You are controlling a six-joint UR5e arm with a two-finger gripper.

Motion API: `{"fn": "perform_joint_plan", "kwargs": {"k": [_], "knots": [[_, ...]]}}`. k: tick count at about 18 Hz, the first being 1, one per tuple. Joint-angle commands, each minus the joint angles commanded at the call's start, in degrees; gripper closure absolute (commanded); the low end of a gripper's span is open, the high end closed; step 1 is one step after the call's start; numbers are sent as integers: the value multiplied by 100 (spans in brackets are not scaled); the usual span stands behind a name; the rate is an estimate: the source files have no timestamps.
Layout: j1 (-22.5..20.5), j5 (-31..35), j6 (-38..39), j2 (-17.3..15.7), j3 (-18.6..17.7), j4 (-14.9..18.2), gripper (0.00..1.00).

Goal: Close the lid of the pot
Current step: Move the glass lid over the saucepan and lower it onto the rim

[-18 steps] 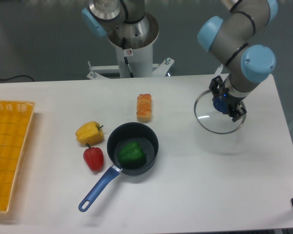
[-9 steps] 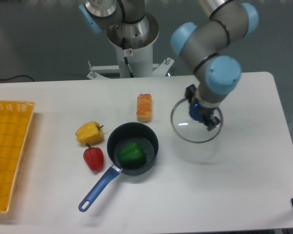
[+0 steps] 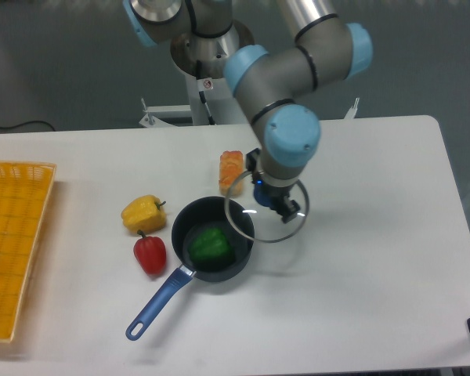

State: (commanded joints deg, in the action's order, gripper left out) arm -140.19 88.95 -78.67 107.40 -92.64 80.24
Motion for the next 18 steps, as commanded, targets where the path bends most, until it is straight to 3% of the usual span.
{"fn": "perform_joint_plan", "kwargs": {"k": [9, 14, 18], "knots": [[598, 9, 703, 79, 0, -185, 38], [677, 9, 844, 149, 9, -202, 38], [730, 18, 967, 263, 9, -439, 38]]}}
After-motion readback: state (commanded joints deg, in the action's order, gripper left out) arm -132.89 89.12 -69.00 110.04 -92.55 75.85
